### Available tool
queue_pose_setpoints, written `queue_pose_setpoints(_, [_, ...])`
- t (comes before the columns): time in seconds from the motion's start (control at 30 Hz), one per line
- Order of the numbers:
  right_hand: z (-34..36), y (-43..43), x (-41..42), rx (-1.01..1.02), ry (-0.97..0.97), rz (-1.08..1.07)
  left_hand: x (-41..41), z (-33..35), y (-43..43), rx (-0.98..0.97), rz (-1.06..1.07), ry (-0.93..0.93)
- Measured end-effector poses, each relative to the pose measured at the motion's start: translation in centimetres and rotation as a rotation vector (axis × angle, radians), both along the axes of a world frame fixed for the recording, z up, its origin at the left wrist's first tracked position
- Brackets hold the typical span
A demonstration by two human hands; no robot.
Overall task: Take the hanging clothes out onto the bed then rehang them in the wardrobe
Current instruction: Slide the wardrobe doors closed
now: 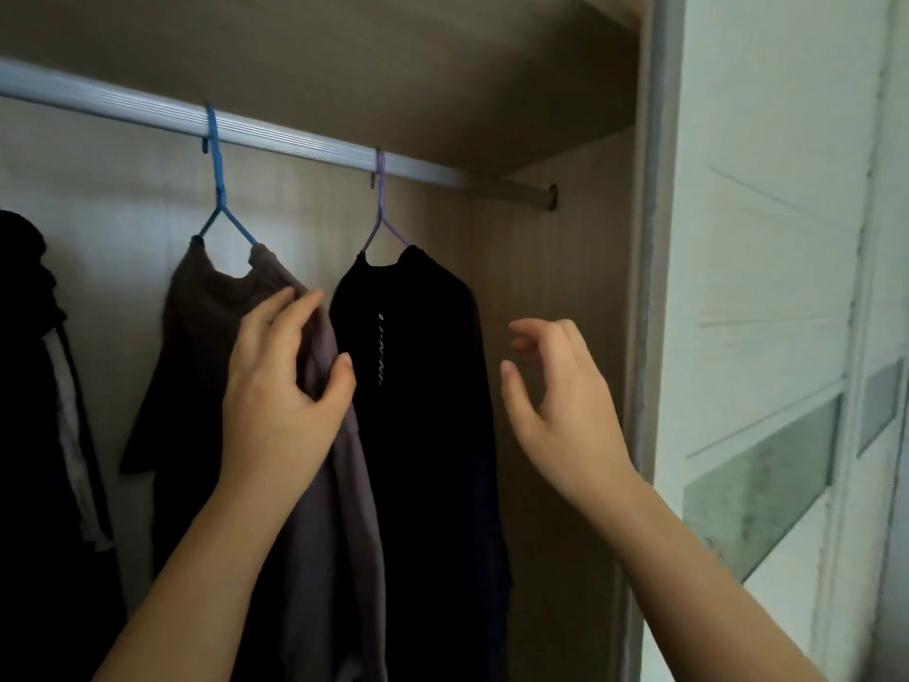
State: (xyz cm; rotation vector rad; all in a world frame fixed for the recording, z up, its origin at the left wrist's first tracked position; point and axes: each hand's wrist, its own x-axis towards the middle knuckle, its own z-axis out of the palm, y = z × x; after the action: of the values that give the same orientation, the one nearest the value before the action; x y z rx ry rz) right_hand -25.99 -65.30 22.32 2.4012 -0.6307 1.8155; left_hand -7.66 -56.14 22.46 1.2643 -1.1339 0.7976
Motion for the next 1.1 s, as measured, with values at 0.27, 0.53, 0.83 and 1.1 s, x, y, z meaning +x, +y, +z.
queue_pose_setpoints(0.27, [-3.3,-1.2,-5.9,-0.192,-0.122,-0.428,-2.2,-0.5,-1.0,-0.018,0.012,-0.014])
queue_pose_setpoints(0.53, [-4.8,-2.7,-8.7,0.331,-0.047,-0.455,-3.3,-1.0,-1.3,0.009,0.03,-0.028])
queue_pose_setpoints(0.83, [-5.0,-3.4,-9.2,0.398,-0.005,-0.376,-5.2,-2.7,-0.8,-0.006,0.06,-0.068])
queue_pose_setpoints(1.1, [-5.1,-2.4,-8.8,0.406,0.024,-0.312,-8.0,-7.2,1.5,0.108,-0.031,-0.03])
